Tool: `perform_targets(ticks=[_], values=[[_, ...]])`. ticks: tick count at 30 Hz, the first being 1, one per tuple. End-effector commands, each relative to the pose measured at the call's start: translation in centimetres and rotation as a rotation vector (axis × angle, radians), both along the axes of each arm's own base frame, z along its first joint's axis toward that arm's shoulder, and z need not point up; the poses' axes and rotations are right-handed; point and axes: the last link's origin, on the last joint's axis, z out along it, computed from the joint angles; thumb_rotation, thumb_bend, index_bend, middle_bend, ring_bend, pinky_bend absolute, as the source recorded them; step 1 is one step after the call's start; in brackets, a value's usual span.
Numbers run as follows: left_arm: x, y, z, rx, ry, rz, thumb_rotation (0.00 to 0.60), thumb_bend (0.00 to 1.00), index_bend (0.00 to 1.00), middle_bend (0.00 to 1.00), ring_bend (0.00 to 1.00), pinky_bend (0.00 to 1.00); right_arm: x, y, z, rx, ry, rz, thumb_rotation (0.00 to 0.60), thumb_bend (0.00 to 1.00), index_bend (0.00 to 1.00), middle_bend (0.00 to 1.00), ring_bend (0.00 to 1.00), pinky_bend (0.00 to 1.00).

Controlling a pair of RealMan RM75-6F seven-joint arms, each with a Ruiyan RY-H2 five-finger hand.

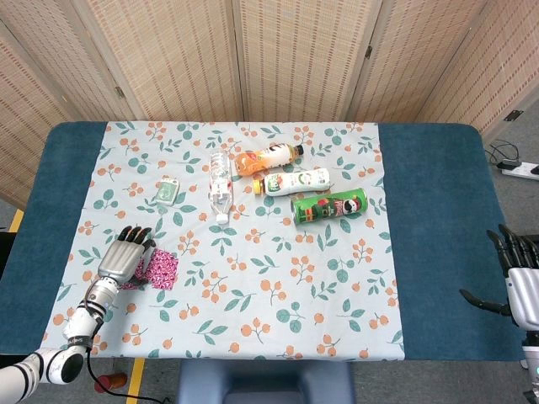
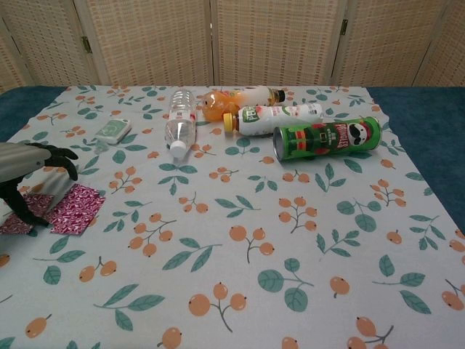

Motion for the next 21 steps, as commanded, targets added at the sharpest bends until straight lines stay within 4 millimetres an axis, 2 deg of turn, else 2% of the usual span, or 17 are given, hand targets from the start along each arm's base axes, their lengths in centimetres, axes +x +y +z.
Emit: perform_targets(ticks=[1, 10, 21], values=[[0.2, 0.5, 0.0, 0.002, 0.006, 0.002, 0.592, 0.13, 0.28, 0.09, 0.0, 0.0, 0.0, 0.0, 0.0, -0.001, 0.0, -0.002, 0.471, 0.16, 0.0, 0.0, 0.0, 0.0], [1.0, 1.8, -0.3, 0.004, 0.006, 0.005, 0.586, 0.13, 0.28, 0.09, 0.0, 0.0, -0.2, 0.1, 0.0, -0.003, -0.001, -0.007, 0.47, 0.16, 0.0, 0.0, 0.0, 0.0], [3.2, 3.1, -0.1, 0.021, -0.015, -0.03, 0.582, 0.13, 0.28, 0.09, 0.0, 0.0, -0.3, 0.2, 0.1, -0.006, -0.002, -0.007, 0.469, 0.16, 0.0, 0.0, 0.0, 0.0]])
